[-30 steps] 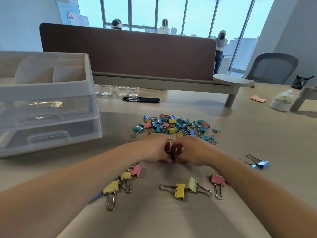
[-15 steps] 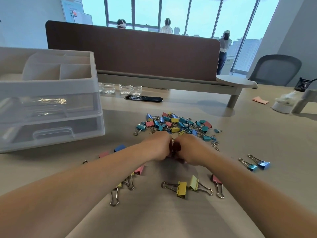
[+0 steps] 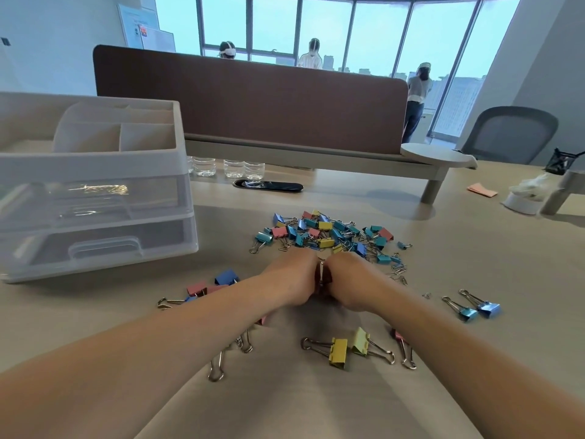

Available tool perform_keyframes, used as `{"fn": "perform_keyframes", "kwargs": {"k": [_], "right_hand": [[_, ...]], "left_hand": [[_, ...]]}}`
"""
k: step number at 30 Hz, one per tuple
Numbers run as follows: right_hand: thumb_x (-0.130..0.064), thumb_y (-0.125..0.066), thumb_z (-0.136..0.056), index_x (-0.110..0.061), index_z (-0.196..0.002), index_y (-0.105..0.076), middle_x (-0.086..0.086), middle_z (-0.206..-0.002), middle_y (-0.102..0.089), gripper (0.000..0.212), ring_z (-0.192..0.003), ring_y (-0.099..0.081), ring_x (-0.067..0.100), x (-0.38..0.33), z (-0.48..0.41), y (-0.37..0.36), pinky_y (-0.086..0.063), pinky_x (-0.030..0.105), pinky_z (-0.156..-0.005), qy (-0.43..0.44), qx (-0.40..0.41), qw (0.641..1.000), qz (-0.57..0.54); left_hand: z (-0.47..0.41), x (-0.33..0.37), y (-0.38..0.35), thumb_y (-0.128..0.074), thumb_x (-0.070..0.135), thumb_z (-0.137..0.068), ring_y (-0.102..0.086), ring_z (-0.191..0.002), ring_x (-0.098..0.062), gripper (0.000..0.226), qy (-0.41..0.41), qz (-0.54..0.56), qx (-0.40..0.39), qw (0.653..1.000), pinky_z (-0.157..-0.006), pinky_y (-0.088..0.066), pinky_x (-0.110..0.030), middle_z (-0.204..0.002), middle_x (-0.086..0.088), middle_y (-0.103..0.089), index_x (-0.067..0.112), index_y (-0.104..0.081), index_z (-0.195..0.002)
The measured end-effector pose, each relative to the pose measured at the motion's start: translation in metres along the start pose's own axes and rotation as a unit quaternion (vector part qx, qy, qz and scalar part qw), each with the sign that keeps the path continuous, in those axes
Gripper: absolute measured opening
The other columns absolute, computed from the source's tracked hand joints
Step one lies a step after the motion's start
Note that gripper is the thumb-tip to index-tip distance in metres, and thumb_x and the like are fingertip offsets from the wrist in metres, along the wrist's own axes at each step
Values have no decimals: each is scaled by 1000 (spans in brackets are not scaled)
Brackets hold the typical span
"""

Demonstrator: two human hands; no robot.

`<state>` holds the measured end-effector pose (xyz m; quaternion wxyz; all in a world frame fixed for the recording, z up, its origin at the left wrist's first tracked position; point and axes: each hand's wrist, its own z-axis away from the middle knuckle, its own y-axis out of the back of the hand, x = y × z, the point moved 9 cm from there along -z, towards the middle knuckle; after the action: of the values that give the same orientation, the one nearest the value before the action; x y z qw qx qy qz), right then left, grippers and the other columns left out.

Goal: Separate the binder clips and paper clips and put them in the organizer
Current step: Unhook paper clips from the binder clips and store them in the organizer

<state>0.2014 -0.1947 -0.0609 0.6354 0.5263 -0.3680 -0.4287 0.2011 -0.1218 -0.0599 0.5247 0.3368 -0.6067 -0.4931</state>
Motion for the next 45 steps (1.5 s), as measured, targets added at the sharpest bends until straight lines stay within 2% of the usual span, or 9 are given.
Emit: {"fn": "perform_keyframes", "kwargs": {"k": [7,10,16,18,25,31,35,40,45], "right_hand": [[-13,-58,-91,-21,-78,-52,0,-80,-59,16,-72,-61,14,-2,5,2,-57,30,-71,-2,18,1000,-9],[-11,-59,-91,-15,-93,-61,1,-86,-61,5,-73,-60,13,-4,8,6,-56,28,-71,-1,16,1000,-8],[-10,-63,-90,-9,-108,-63,2,-86,-58,18,-78,-57,16,-10,8,6,-52,27,-77,-16,-64,996,59],[-9,-63,-90,-9,-108,-62,4,-94,-62,19,-81,-59,16,-9,6,4,-54,27,-77,-21,-63,997,44],[-8,-60,-91,-12,-95,-60,1,-80,-56,5,-66,-52,12,-9,6,5,-46,22,-60,-12,-25,1000,6],[-11,-58,-92,-13,-91,-64,5,-91,-65,6,-78,-61,17,-3,8,14,-49,25,-66,-7,9,999,-52],[-14,-66,-90,-15,-87,-66,1,-81,-68,3,-75,-67,16,1,9,23,-57,30,-73,-4,31,990,-136],[-18,-70,-88,-19,-80,-65,-5,-65,-70,10,-62,-69,7,2,12,41,-57,27,-72,10,58,983,-171],[-20,-70,-89,-22,-80,-66,-7,-62,-71,10,-57,-68,1,-8,17,55,-51,21,-70,23,64,979,-192]], "left_hand": [[2,0,0,-57,8,-91,-56,-74,-23,10,0,15,-12,1000,-61,-41,-32,-81,-7,-59,11,-66,-92],[4,2,-2,-56,10,-92,-56,-72,-22,11,-21,0,-22,1000,-61,-42,-31,-83,-9,-62,9,-66,-96],[4,2,1,-60,15,-91,-51,-60,-15,8,-53,-15,0,999,-49,-36,-27,-71,-1,-57,13,-67,-88],[6,1,3,-59,14,-91,-49,-59,-13,9,-54,-23,8,998,-47,-31,-26,-70,-1,-56,13,-67,-86],[10,0,12,-57,12,-91,-48,-60,-14,11,-53,-26,19,998,-46,-30,-25,-75,-4,-60,11,-67,-86],[14,1,22,-55,6,-86,-51,-65,-21,11,-45,1,23,999,-52,-37,-31,-78,-11,-61,6,-66,-88],[12,1,30,-63,16,-89,-62,-75,-25,11,-54,44,31,997,-67,-51,-39,-79,-12,-64,7,-68,-85],[19,2,48,-64,20,-92,-55,-60,-8,10,-67,96,48,992,-55,-42,-19,-68,4,-59,11,-67,-92],[26,-7,60,-65,19,-90,-55,-50,-6,15,-59,125,49,989,-50,-44,-18,-61,4,-62,21,-67,-75]]}}
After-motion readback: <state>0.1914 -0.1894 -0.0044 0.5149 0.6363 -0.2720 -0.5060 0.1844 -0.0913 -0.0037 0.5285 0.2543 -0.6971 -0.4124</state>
